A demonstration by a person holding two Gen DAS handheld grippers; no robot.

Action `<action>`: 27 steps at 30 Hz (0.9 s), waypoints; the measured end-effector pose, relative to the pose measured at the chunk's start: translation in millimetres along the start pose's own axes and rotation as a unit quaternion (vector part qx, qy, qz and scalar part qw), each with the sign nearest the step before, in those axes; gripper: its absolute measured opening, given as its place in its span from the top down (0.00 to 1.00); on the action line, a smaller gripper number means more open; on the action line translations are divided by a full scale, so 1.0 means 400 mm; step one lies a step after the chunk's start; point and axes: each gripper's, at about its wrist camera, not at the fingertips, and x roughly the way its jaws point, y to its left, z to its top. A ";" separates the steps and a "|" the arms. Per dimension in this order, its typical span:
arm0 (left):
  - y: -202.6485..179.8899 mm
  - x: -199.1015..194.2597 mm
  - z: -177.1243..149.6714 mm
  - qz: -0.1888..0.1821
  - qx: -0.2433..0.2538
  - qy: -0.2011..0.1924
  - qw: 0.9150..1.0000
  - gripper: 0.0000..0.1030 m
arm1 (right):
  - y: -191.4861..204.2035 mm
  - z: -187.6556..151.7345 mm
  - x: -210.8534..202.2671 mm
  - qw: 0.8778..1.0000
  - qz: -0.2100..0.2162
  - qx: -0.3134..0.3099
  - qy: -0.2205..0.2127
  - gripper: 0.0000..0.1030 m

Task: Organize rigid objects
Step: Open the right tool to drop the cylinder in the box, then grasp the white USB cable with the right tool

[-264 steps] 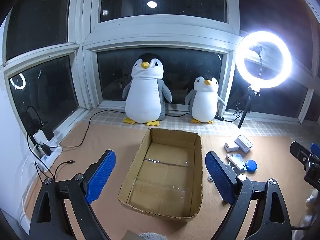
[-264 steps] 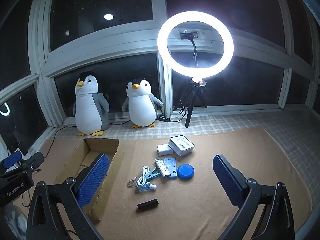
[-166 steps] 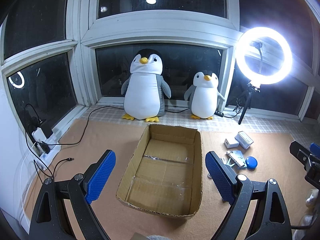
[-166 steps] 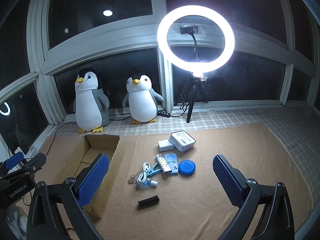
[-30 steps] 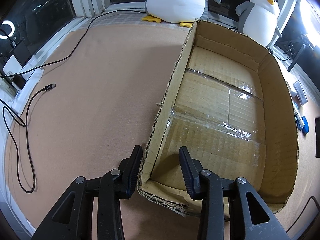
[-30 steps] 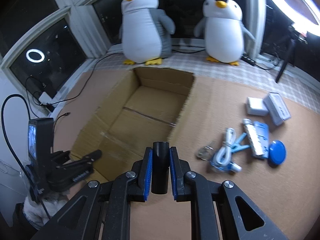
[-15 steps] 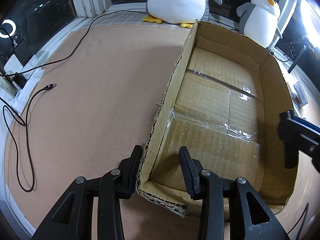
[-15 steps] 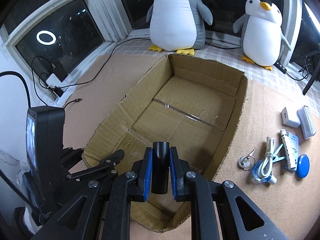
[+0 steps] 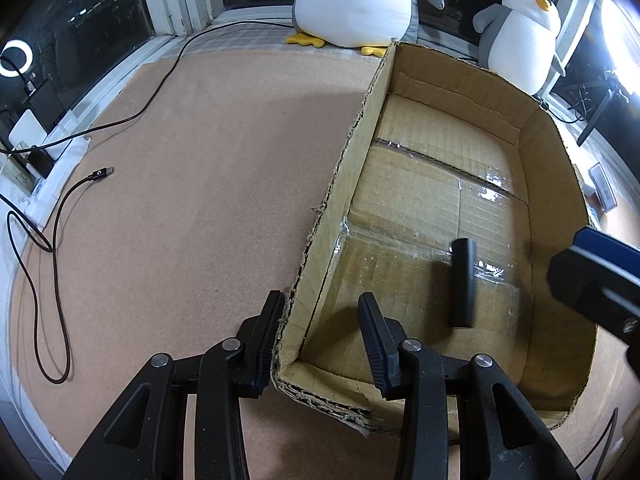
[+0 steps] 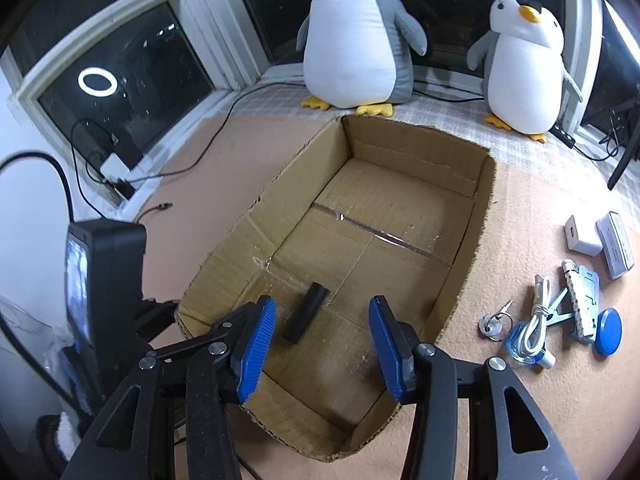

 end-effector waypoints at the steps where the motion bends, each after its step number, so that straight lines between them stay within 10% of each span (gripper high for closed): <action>1: 0.000 0.000 0.000 0.000 0.000 0.000 1.000 0.60 | -0.004 0.002 -0.005 1.000 0.001 0.003 -0.002 0.56; 14: 0.001 0.001 0.000 0.001 0.001 0.000 1.000 0.60 | -0.171 0.013 -0.120 0.995 -0.005 0.093 -0.044 0.56; 27: 0.005 0.002 0.000 0.001 -0.001 -0.001 1.000 0.60 | -0.410 -0.012 -0.035 0.978 -0.020 0.203 0.041 0.57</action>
